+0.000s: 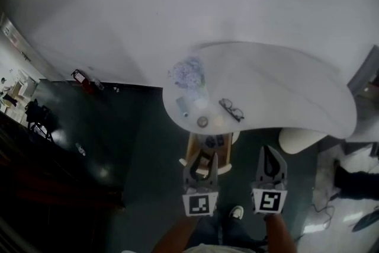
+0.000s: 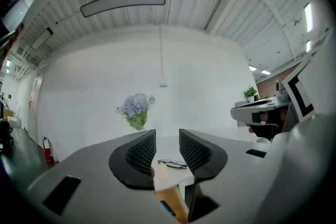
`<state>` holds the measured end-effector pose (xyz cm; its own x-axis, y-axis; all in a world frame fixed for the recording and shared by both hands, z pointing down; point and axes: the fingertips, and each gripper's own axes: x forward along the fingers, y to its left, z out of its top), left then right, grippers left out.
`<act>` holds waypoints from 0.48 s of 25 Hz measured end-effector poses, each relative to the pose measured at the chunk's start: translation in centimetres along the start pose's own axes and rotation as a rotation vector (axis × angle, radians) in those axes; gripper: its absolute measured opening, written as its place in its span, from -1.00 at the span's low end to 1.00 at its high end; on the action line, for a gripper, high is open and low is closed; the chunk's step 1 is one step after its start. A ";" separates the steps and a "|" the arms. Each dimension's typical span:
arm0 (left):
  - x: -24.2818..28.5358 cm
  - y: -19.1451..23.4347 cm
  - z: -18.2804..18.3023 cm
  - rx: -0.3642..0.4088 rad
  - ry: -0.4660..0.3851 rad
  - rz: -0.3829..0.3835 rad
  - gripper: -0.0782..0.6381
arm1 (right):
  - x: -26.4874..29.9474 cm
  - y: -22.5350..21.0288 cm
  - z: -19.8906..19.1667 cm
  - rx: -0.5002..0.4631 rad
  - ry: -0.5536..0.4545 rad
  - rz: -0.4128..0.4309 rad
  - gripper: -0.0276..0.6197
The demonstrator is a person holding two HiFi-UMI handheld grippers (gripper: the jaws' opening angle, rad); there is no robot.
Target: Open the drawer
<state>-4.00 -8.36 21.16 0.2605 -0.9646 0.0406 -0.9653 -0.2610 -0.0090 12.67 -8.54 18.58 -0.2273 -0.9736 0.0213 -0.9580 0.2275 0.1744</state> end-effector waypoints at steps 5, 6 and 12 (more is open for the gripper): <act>0.7 -0.9 4.5 -0.003 -0.041 -0.019 -0.39 | -0.4 -0.9 4.7 -0.009 -0.018 0.004 -0.91; 0.8 -1.0 5.2 0.003 -0.043 -0.025 -0.39 | -0.6 -0.8 5.7 -0.022 -0.029 0.011 -0.91; 1.6 -1.3 8.9 -0.007 -0.077 -0.042 -0.39 | -1.3 -1.3 9.8 -0.010 -0.070 0.005 -0.91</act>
<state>-2.10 -9.92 12.34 0.3013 -0.9529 -0.0357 -0.9535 -0.3014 -0.0021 12.55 -7.35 8.65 -0.2442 -0.9686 -0.0462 -0.9551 0.2320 0.1843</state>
